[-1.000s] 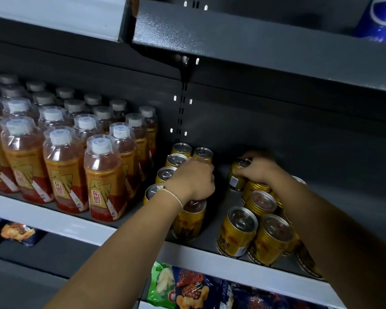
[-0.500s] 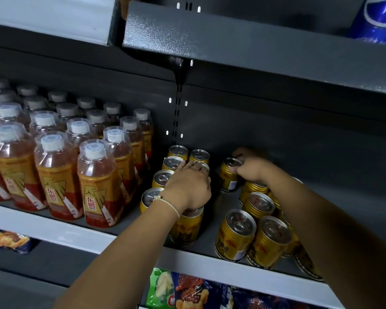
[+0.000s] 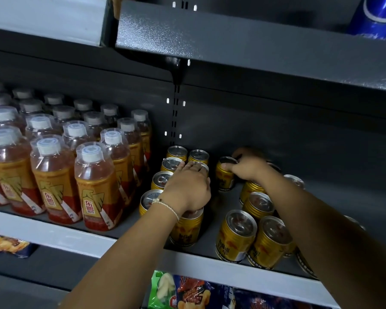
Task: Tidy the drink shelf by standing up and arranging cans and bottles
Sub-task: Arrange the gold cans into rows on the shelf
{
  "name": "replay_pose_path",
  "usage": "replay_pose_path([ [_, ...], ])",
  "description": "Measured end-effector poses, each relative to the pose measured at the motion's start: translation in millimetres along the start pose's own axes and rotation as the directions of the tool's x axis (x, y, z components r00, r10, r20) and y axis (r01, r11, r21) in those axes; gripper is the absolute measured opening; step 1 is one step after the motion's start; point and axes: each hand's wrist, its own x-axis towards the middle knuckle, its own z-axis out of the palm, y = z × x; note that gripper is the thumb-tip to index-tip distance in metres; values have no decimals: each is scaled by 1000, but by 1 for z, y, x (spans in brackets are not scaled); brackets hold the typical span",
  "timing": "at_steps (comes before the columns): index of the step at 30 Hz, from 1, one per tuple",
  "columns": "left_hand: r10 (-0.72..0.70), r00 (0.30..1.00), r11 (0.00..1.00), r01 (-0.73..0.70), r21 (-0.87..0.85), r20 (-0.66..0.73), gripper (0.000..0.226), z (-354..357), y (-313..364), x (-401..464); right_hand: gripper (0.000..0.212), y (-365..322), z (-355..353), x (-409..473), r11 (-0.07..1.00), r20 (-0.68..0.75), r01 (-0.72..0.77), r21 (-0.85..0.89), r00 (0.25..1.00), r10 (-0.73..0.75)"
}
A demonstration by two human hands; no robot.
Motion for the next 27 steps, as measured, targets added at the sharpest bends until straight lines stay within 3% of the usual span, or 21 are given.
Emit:
replay_pose_path([
  [3, 1, 1000, 1000, -1, 3, -1, 55, 1, -1, 1, 44, -3, 3, 0, 999, -15, 35, 13, 999, -35],
  [8, 3, 1000, 1000, -3, 2, -4, 55, 1, -1, 1, 48, -8, 9, 2, 994, -43, 66, 91, 997, -62],
  [27, 9, 1000, 1000, -9, 7, -1, 55, 3, -2, 3, 51, -16, 15, 5, 996, -76, 57, 62, 996, -52],
])
